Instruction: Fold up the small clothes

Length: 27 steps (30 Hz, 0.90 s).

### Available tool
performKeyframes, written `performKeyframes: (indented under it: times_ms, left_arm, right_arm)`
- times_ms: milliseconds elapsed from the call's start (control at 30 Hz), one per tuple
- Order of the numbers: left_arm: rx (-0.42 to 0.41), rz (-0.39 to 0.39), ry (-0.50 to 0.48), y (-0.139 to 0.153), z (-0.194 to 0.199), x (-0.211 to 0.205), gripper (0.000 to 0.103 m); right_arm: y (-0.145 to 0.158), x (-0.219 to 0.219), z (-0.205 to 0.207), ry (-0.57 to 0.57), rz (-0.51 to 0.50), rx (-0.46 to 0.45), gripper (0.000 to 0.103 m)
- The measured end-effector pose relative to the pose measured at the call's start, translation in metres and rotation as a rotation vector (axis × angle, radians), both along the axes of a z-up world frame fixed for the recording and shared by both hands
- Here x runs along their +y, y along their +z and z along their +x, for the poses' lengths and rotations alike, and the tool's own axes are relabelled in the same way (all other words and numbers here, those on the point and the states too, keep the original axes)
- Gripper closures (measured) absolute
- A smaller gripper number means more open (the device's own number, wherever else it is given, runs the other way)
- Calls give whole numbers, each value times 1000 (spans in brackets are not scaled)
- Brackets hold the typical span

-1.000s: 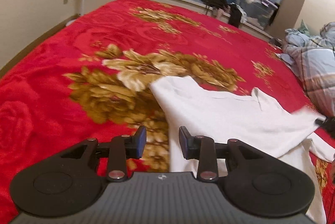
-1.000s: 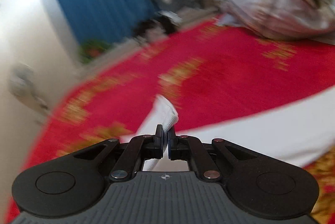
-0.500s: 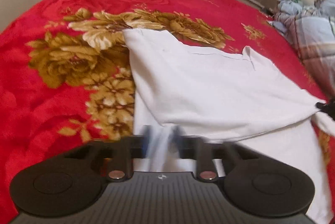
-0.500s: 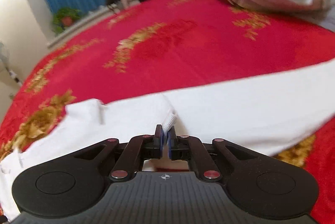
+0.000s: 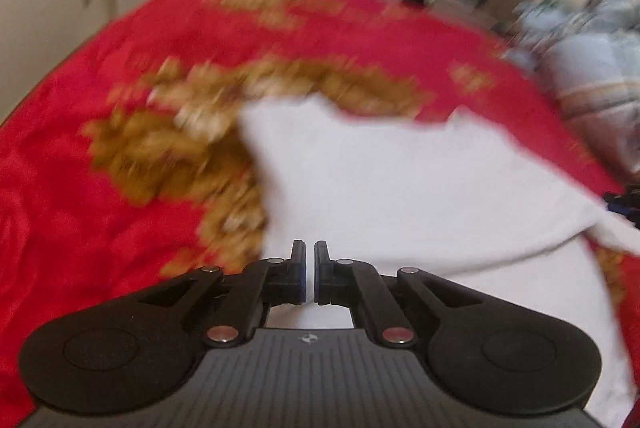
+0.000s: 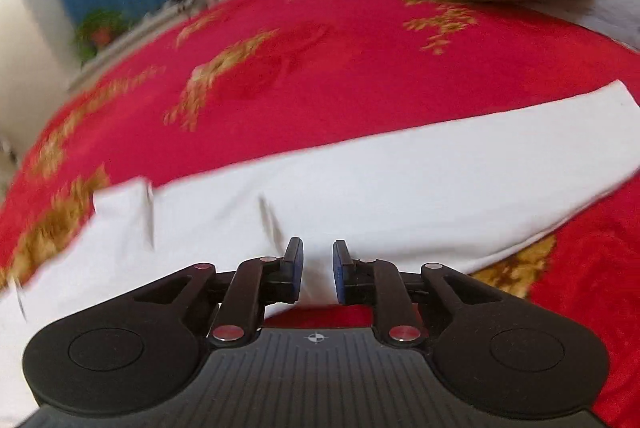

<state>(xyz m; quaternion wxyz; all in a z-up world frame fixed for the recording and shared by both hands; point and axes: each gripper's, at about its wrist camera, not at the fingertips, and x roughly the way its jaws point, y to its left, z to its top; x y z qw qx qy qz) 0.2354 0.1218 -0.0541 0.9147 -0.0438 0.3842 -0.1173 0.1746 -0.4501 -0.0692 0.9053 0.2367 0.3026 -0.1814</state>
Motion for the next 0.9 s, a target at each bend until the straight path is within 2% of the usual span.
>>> performKeyframes:
  times_ms: [67, 133, 167, 233, 267, 333, 367, 400, 467, 533, 600, 667, 767, 900]
  left_arm:
    - [-20, -9, -19, -4, 1, -5, 96]
    - [61, 35, -33, -27, 9, -10, 92]
    - [126, 75, -28, -41, 13, -11, 91]
    - [111, 76, -17, -44, 9, -9, 91]
    - [108, 84, -20, -38, 8, -11, 88]
    - [51, 66, -29, -21, -3, -11, 79]
    - [26, 66, -31, -13, -11, -12, 69]
    - [0, 74, -34, -5, -20, -15, 63]
    - [-52, 91, -56, 10, -42, -23, 59]
    - [-77, 105, -61, 22, -61, -38, 55]
    - [-85, 87, -52, 28, -83, -47, 52]
    - [-84, 68, -30, 27, -104, -57, 47]
    - [-86, 54, 11, 15, -133, -79, 46]
    - [-81, 31, 67, -19, -155, -109, 46]
  right_arm:
    - [10, 9, -6, 58, -32, -88, 85]
    - [4, 14, -1, 155, 21, -85, 83]
    - [-5, 15, 5, 193, 45, -34, 78]
    - [-31, 18, 16, 193, -3, 156, 78]
    - [-34, 17, 13, 178, -5, 156, 80]
    - [-19, 21, 10, 169, -24, 144, 79]
    - [-10, 27, 5, 177, -53, 115, 78]
    - [2, 34, 2, 194, -90, 96, 78]
    - [21, 50, -8, 201, -171, 106, 78]
    - [41, 65, -23, 216, -243, 89, 77]
    - [58, 76, -38, 232, -284, 69, 76]
    - [73, 75, -54, 230, -295, 54, 76]
    - [86, 75, -79, 239, -294, 43, 75]
    - [95, 73, -103, 244, -308, 37, 75]
